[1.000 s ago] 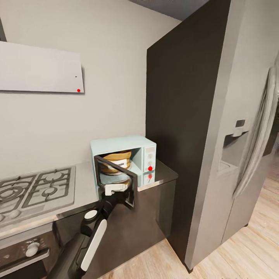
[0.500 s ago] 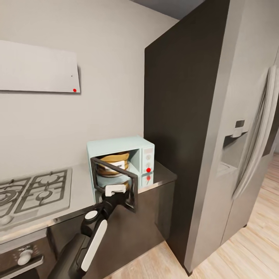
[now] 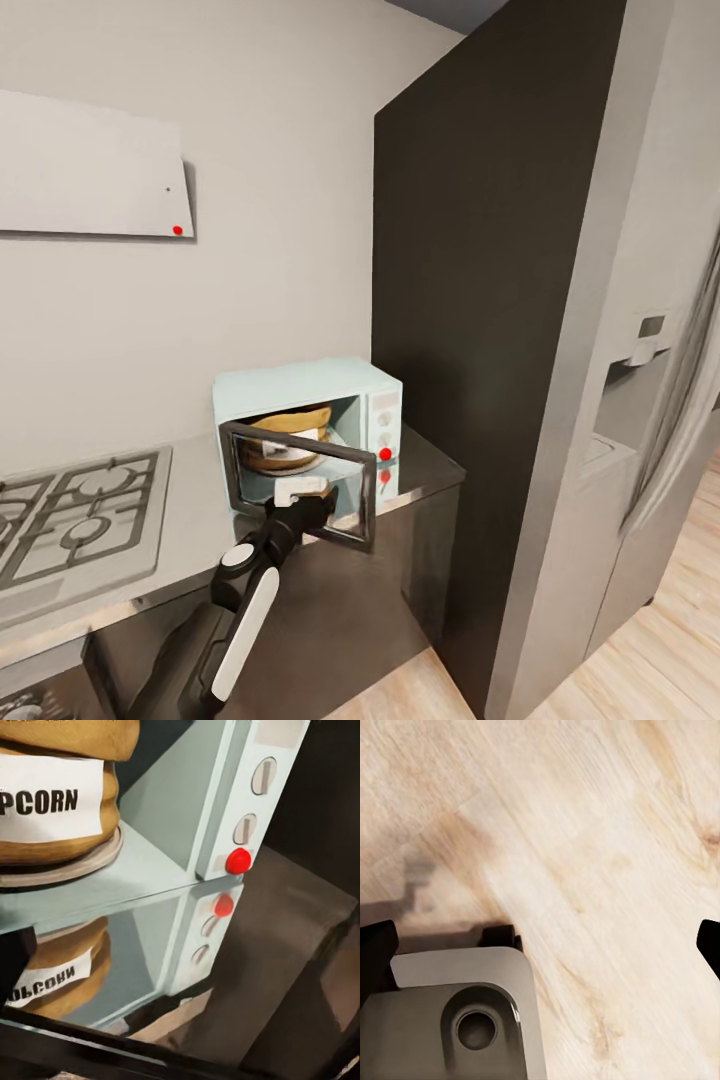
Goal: In the kitchen, take the popcorn bag from the countertop, put it into the microwave, and heat it until the popcorn is cooked so the cooked popcorn ends up inside the bag.
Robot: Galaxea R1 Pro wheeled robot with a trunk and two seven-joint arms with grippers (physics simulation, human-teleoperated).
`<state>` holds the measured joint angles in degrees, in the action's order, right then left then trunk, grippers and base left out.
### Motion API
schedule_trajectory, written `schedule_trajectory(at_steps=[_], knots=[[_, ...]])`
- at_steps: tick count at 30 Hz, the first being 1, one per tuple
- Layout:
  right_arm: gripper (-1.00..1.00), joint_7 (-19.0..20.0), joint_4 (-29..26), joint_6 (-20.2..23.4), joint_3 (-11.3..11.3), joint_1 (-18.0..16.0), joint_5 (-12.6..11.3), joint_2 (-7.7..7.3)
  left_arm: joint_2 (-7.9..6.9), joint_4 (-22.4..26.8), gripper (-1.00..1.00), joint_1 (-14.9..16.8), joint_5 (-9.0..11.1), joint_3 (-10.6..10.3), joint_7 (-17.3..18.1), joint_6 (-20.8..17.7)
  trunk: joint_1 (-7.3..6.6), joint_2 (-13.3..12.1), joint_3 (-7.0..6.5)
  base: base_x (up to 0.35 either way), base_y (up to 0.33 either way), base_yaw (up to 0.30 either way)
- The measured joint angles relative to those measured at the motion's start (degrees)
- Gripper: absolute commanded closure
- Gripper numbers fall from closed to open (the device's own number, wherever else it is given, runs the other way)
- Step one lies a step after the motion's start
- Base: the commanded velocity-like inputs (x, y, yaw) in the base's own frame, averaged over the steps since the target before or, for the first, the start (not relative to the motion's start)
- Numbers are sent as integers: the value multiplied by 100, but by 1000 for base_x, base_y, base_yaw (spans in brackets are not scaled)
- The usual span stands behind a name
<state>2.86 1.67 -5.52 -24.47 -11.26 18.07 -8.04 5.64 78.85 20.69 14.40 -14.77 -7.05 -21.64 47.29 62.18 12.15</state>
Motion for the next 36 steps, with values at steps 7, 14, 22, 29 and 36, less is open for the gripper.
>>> schedule_trajectory(at_steps=[7, 14, 22, 29, 36], knots=[[-100, 0, 0, -2, 0, 0, 0, 0, 0, 0, -100, 0, 4, -1, 2, 0, 0, 0, 0, 124, 0, 0], [-100, 0, 0, -4, 0, 0, 0, 0, 0, 0, -100, 0, 6, -1, 3, 0, 0, 0, 0, 158, 0, 0], [-100, 0, 0, -4, 2, 0, 8, 4, 1, 0, -100, 0, 8, -2, 6, 1, 0, 0, 0, 164, 0, 0], [-100, 0, 0, -4, 9, 0, 10, 9, 0, 0, -100, 0, -9, -6, 0, -2, -1, 0, 0, 190, 0, 0], [-100, 0, 0, -4, 9, 0, 17, 8, 0, 0, -100, 0, -10, -7, 1, -2, -1, 0, 0, 192, 0, 0]])
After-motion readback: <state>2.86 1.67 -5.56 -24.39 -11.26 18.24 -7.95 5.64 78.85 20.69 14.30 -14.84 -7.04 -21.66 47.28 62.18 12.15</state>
